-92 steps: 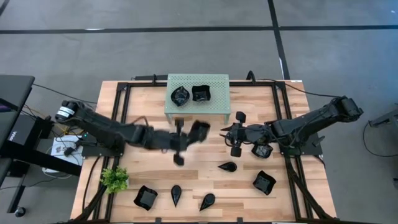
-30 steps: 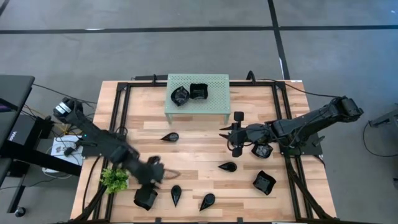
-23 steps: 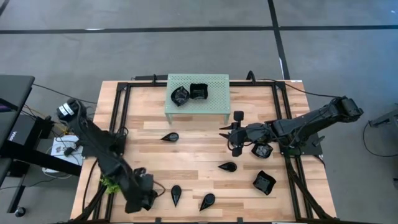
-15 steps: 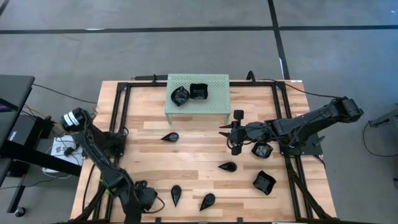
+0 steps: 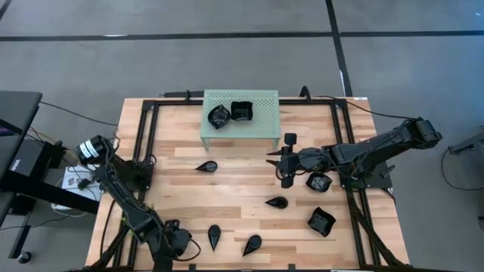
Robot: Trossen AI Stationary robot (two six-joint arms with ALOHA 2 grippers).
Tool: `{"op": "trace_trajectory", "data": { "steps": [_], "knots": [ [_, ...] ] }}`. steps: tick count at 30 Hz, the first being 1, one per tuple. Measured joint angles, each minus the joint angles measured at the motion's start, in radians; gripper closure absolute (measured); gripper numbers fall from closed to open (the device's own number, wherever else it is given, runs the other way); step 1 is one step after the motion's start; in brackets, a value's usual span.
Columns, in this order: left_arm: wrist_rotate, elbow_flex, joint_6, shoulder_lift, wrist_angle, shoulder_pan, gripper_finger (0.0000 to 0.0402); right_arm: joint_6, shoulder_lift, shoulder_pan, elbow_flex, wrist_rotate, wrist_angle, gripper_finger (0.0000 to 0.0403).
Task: Pick & Place Mini shaped plates
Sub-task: Stack the distorted square plate on top of the other distorted square plate on the shelf
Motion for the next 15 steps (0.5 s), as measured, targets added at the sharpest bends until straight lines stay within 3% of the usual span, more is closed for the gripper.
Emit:
{"op": "trace_trajectory", "data": {
  "steps": [15],
  "knots": [
    [-0.04, 0.001, 0.051, 0.052, -0.007, -0.021, 0.0298, -0.003, 0.0, 0.0, 0.0, 0.0, 0.001, 0.031]
  ]
}}
